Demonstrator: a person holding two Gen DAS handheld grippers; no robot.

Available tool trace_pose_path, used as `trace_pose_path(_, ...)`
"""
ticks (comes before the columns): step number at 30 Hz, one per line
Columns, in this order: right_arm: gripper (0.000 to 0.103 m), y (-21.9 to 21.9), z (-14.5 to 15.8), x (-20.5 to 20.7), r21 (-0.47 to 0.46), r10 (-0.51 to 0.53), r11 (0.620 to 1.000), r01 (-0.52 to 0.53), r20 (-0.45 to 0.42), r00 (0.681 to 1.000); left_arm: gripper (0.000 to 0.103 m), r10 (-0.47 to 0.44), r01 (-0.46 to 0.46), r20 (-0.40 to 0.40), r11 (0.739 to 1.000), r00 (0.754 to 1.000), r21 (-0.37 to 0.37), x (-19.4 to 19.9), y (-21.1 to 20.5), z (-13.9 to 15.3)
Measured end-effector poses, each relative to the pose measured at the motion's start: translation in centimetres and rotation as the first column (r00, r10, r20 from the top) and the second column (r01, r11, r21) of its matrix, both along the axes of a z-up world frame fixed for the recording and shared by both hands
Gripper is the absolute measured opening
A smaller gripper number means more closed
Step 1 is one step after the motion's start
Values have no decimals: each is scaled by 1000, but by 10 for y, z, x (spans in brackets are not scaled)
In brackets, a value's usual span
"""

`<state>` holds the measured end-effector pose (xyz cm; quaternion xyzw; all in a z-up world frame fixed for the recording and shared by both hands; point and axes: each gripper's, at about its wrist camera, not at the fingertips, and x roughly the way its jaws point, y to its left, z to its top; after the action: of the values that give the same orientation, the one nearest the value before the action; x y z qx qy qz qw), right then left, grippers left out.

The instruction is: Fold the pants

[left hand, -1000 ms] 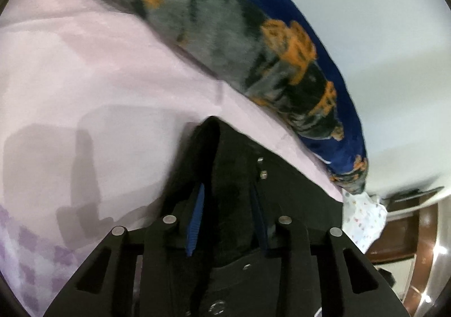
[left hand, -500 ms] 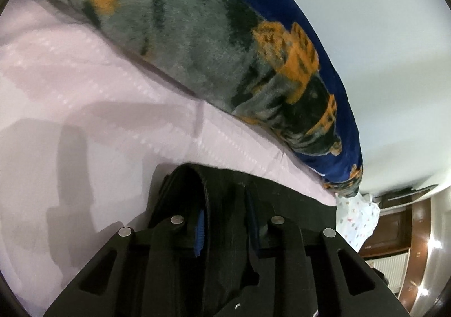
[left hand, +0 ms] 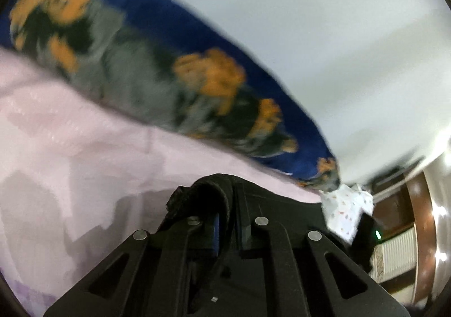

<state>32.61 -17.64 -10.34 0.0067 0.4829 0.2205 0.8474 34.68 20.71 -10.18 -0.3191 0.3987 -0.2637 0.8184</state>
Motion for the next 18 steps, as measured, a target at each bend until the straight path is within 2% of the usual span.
trace_pose_path(4, 102, 10, 10, 34, -45, 177, 983, -177, 0, 984, 8, -24, 23, 89, 1000, 996, 11, -20, -5, 20)
trace_pose_path(8, 102, 18, 7, 66, -67, 294, 952, -298, -60, 954, 7, -50, 45, 147, 998, 988, 37, -34, -12, 31)
trace_pose_path(11, 101, 21, 3, 84, -67, 368, 924, -376, -104, 924, 7, -66, 60, 176, 997, 982, 41, -41, -15, 36)
trace_pose_path(12, 100, 24, 0, 89, -62, 404, 908, -414, -135, 905, 7, -68, 61, 183, 997, 981, 45, -42, -20, 38)
trace_pose_path(15, 88, 25, -11, 103, -72, 473, 865, -496, -210, 856, 7, -76, 67, 202, 996, 977, 51, -45, -20, 38)
trace_pose_path(18, 75, 25, -23, 113, -86, 507, 834, -544, -267, 820, 7, -76, 66, 203, 996, 976, 56, -47, -16, 38)
